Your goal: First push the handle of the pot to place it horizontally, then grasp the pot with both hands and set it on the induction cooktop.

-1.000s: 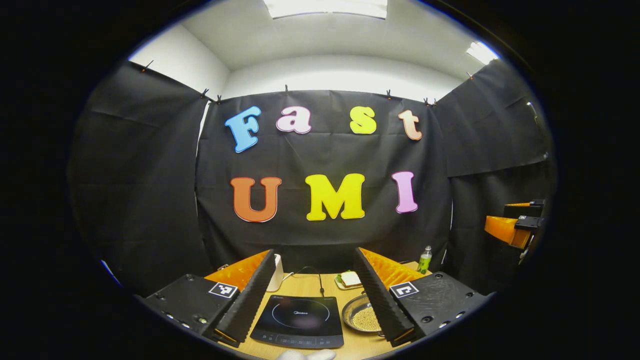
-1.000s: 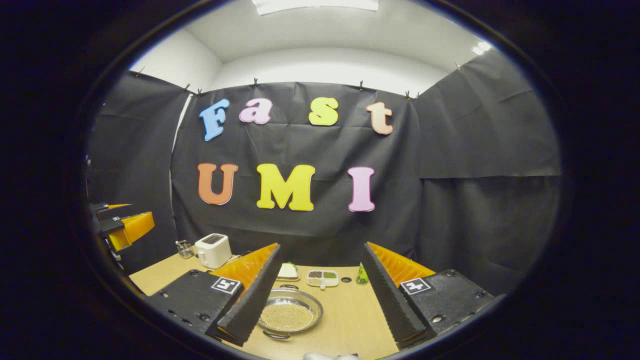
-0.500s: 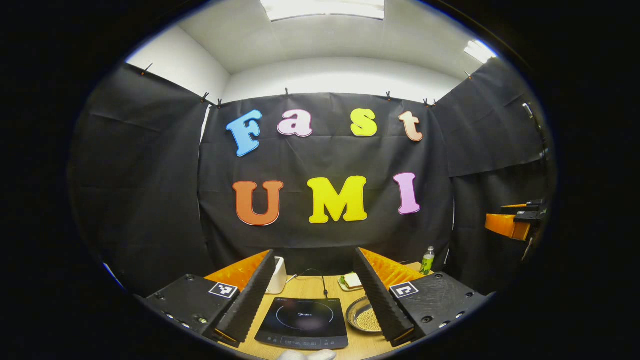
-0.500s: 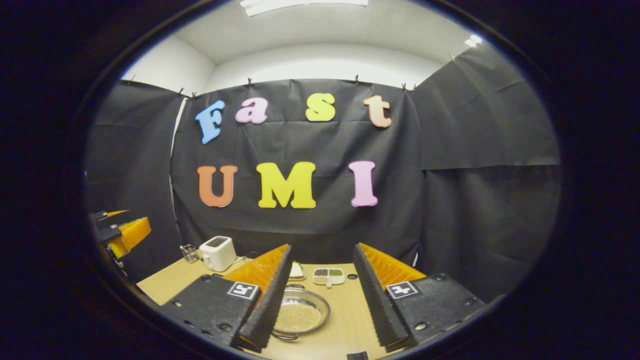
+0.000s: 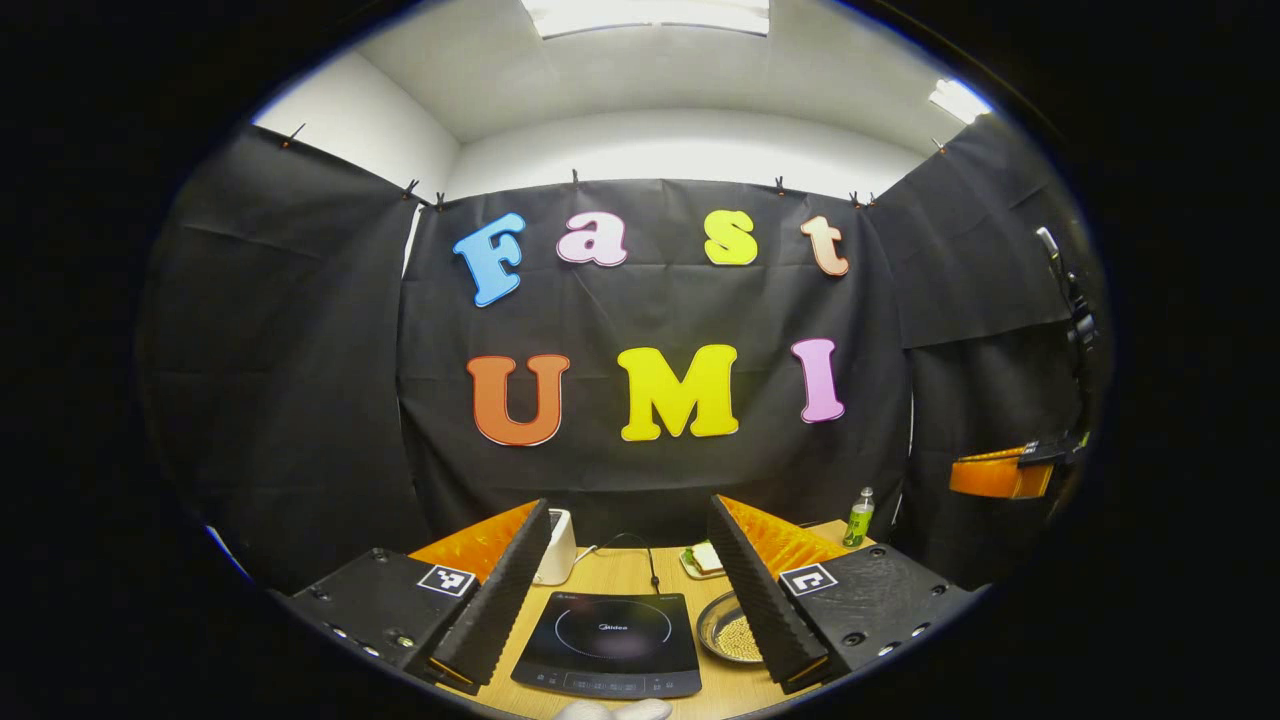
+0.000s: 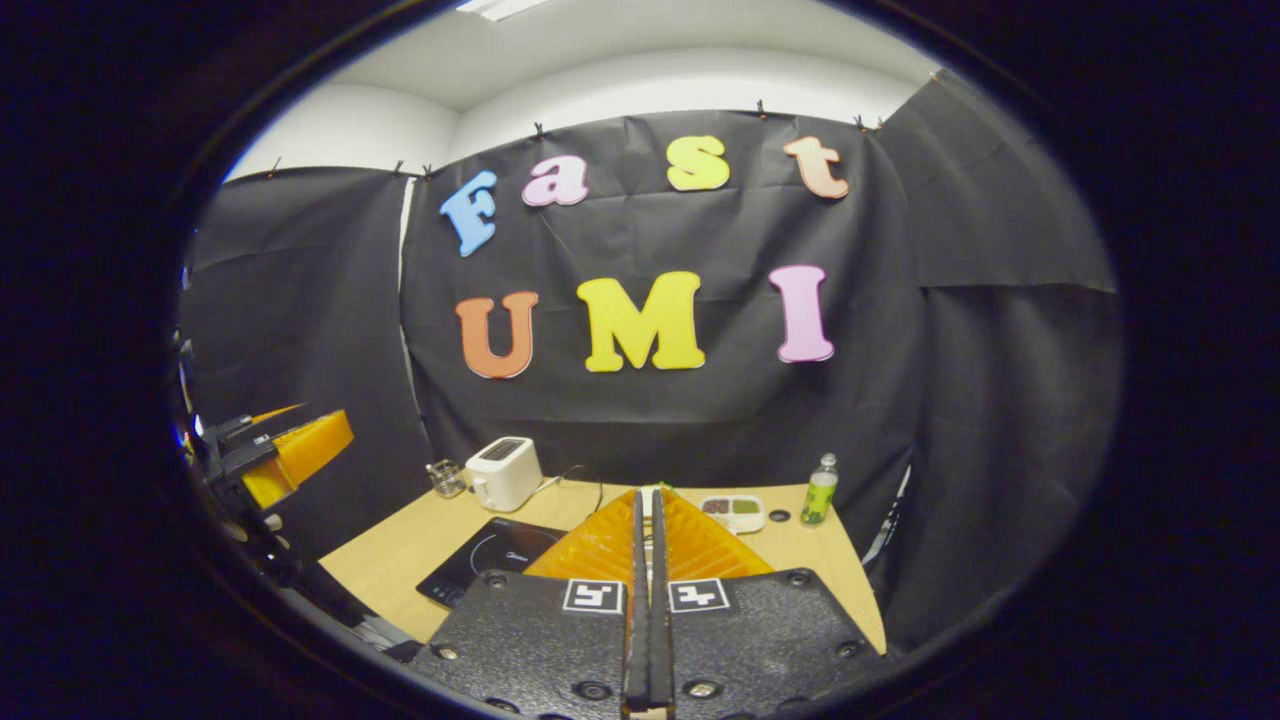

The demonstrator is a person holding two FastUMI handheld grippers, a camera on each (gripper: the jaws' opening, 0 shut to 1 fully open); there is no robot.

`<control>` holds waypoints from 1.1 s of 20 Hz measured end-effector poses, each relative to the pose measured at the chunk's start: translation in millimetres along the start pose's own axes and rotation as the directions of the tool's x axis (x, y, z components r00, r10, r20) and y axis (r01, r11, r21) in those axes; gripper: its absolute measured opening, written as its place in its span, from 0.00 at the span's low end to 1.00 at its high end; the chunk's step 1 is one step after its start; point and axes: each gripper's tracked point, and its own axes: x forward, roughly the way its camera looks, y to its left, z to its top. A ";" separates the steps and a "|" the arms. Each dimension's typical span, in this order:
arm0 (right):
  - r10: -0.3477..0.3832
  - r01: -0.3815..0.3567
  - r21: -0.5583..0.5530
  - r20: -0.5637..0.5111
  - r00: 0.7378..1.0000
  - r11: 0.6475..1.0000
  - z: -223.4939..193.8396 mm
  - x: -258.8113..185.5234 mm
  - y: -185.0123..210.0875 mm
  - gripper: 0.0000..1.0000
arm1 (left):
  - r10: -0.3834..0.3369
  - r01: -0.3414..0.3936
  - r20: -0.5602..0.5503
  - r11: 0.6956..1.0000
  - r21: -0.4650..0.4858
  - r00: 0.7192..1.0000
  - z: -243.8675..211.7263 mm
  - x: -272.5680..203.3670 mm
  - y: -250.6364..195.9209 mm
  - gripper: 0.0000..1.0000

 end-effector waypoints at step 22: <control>0.140 -0.173 -0.005 -0.566 0.813 0.985 -285.9 103.9 78.3 0.04 | 0.033 -0.033 -0.019 0.999 0.005 0.999 -12.4 7.2 13.3 0.95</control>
